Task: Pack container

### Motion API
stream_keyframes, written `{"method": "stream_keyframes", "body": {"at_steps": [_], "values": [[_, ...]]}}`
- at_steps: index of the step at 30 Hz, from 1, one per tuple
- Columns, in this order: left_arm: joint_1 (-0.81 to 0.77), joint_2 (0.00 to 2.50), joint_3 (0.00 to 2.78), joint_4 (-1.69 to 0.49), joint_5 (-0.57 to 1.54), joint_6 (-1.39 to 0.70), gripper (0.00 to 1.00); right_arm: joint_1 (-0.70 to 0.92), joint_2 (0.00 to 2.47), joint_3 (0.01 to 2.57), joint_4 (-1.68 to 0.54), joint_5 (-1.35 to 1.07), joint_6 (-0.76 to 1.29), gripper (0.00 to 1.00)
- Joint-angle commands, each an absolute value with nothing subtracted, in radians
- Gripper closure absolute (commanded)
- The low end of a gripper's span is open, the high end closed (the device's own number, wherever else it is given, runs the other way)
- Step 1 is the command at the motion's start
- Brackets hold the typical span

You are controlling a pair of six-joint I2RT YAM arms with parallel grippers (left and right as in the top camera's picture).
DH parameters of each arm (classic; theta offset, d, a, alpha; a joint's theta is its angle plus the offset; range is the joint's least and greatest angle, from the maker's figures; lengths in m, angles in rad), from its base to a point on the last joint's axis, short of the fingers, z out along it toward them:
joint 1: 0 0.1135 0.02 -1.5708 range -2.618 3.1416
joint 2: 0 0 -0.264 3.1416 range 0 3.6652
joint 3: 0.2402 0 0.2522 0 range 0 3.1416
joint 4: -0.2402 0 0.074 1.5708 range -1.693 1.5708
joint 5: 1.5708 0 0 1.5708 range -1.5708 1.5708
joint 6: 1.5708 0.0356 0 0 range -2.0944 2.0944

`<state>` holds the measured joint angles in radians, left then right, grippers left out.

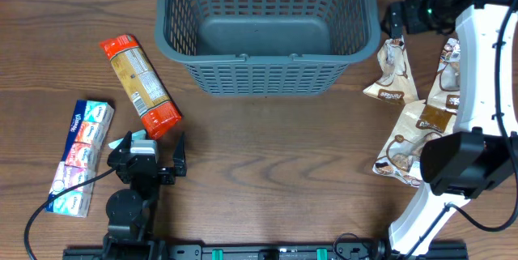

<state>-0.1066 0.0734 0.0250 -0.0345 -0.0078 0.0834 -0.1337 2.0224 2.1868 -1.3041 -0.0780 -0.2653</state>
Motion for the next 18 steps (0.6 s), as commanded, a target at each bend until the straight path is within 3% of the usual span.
{"method": "stream_keyframes", "body": {"at_steps": [1, 18], "values": [[-0.11, 0.076, 0.005, -0.07, -0.042, 0.096, 0.01, -0.16, 2.035, 2.195, -1.341, -0.032, -0.195, 0.01], [-0.11, 0.076, 0.005, -0.07, -0.042, 0.095, 0.01, -0.189, 2.243, 2.124, -1.368, -0.033, -0.161, 0.01]]}}
